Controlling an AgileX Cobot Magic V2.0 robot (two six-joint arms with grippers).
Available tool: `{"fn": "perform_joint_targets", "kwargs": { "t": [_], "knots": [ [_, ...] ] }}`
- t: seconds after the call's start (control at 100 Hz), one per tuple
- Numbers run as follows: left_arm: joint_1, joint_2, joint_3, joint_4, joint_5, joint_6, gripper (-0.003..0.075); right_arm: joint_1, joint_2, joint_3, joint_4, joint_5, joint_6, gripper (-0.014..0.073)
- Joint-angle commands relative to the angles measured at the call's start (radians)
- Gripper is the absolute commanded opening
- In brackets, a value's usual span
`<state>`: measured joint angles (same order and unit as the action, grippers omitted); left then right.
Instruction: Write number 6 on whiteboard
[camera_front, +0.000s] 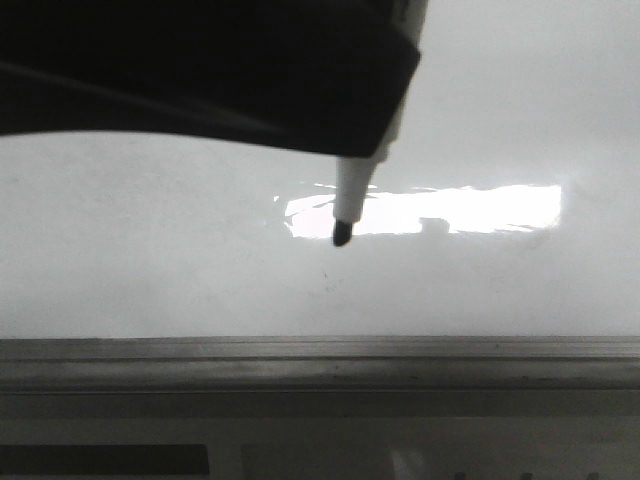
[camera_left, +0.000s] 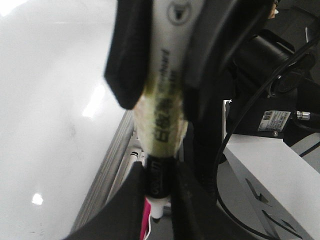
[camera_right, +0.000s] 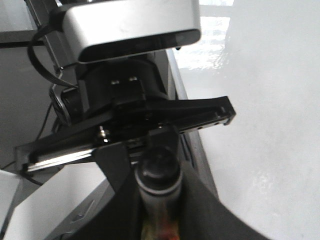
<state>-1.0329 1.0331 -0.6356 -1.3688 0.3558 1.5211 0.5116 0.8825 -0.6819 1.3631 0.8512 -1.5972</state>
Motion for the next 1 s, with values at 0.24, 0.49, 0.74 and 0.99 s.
{"fn": "perform_joint_targets", "kwargs": {
  "t": [0.24, 0.49, 0.74, 0.99],
  "knots": [
    [-0.006, -0.022, -0.028, -0.131, -0.110, -0.004, 0.0228, 0.003, -0.049, -0.030, 0.045, -0.072, 0.001, -0.0062],
    [-0.003, -0.196, -0.002, -0.270, -0.386, -0.010, 0.0422, 0.003, -0.247, -0.003, -0.095, -0.387, 0.001, -0.0045],
    [-0.003, -0.482, 0.118, -0.381, -0.819, -0.010, 0.0313, 0.003, -0.381, 0.068, -0.102, -0.573, 0.001, -0.0043],
    [-0.003, -0.551, 0.177, -0.388, -0.797, -0.010, 0.0101, 0.003, -0.298, 0.064, -0.115, -0.683, 0.001, -0.0043]
  ]
}}
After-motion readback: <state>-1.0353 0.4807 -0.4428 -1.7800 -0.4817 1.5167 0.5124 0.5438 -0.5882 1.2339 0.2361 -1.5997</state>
